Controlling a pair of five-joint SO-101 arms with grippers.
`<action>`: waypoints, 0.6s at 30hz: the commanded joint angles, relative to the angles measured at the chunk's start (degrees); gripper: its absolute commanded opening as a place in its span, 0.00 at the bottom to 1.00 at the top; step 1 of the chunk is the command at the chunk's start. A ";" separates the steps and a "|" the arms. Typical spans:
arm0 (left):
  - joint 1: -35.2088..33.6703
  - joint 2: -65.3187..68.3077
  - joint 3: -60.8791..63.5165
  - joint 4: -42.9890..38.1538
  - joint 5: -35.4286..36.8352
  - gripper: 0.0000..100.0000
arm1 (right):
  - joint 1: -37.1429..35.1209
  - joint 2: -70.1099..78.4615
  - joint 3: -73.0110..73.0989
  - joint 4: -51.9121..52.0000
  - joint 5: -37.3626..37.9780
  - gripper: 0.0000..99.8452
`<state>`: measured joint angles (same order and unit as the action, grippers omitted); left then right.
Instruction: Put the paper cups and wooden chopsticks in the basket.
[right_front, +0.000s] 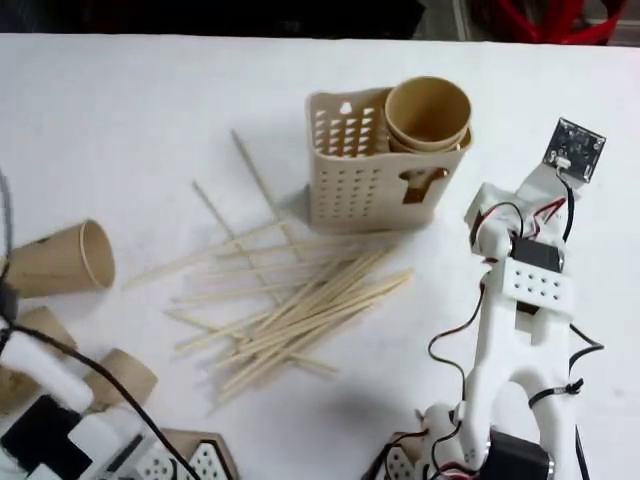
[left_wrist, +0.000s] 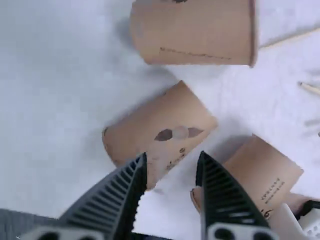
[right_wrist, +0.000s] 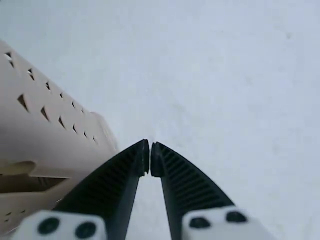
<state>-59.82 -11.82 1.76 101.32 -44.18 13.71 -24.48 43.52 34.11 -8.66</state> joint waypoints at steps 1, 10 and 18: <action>-6.11 -2.59 -2.55 0.62 1.93 0.18 | -0.66 -1.19 -0.18 -0.84 0.09 0.04; -14.20 -2.24 7.74 -3.34 1.41 0.25 | -0.66 -1.19 -0.18 -0.84 0.09 0.04; -14.99 -2.15 22.15 -13.45 1.41 0.25 | -0.66 -1.19 -0.18 -0.75 0.09 0.04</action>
<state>-74.15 -11.82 21.27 91.56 -43.30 13.71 -24.48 43.52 34.11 -8.66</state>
